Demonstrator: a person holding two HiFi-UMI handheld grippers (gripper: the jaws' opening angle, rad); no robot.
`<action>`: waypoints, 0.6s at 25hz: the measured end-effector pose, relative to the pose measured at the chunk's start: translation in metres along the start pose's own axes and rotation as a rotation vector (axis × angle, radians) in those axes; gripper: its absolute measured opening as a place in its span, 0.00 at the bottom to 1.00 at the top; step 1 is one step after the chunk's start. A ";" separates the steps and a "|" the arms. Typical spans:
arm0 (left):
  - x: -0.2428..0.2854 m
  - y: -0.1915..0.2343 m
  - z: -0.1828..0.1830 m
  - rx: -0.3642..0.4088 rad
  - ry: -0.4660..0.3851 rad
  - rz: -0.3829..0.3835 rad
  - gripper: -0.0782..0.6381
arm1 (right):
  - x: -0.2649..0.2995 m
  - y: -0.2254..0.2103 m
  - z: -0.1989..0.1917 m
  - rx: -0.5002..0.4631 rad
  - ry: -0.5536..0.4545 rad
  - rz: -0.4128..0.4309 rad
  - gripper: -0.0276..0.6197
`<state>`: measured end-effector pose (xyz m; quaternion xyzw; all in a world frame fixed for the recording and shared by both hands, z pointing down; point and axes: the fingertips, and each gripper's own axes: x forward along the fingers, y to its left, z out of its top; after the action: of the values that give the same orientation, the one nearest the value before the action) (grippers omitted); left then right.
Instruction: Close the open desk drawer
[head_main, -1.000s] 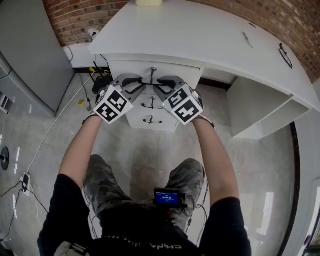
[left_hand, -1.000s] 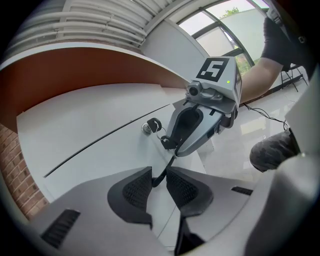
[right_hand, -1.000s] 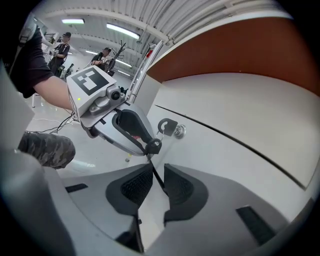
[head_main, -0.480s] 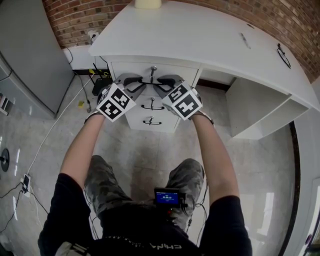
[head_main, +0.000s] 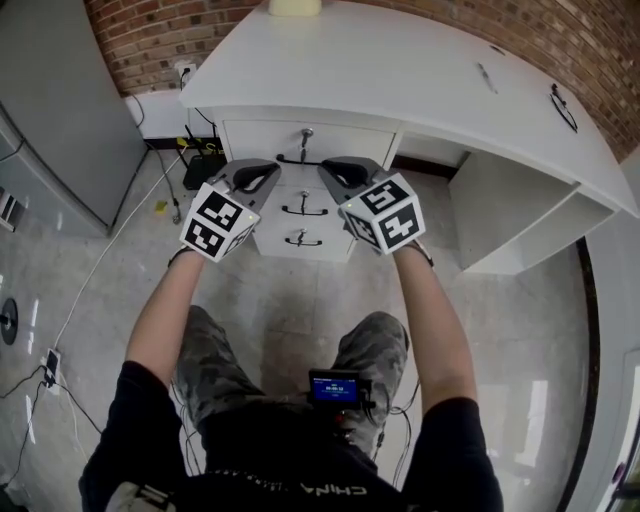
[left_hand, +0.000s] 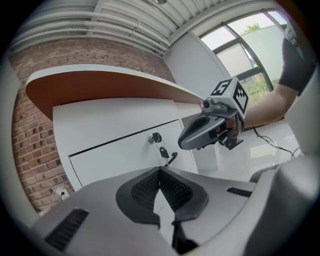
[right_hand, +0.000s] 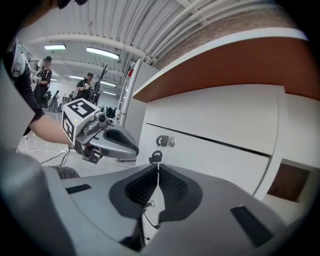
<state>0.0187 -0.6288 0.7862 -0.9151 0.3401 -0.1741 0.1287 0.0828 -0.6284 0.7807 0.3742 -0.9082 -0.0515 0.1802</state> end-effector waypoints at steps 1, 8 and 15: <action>-0.001 -0.003 -0.001 -0.015 -0.005 -0.007 0.13 | -0.002 0.001 0.000 0.013 -0.003 -0.003 0.07; -0.007 -0.016 0.011 -0.026 -0.017 -0.066 0.13 | -0.018 0.003 -0.002 0.031 0.007 -0.044 0.07; -0.052 -0.018 0.085 -0.108 0.079 -0.254 0.13 | -0.060 0.010 0.069 0.136 0.137 0.021 0.07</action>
<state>0.0267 -0.5712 0.7031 -0.9489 0.2350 -0.2064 0.0427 0.0900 -0.5826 0.7016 0.3789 -0.8989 0.0379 0.2167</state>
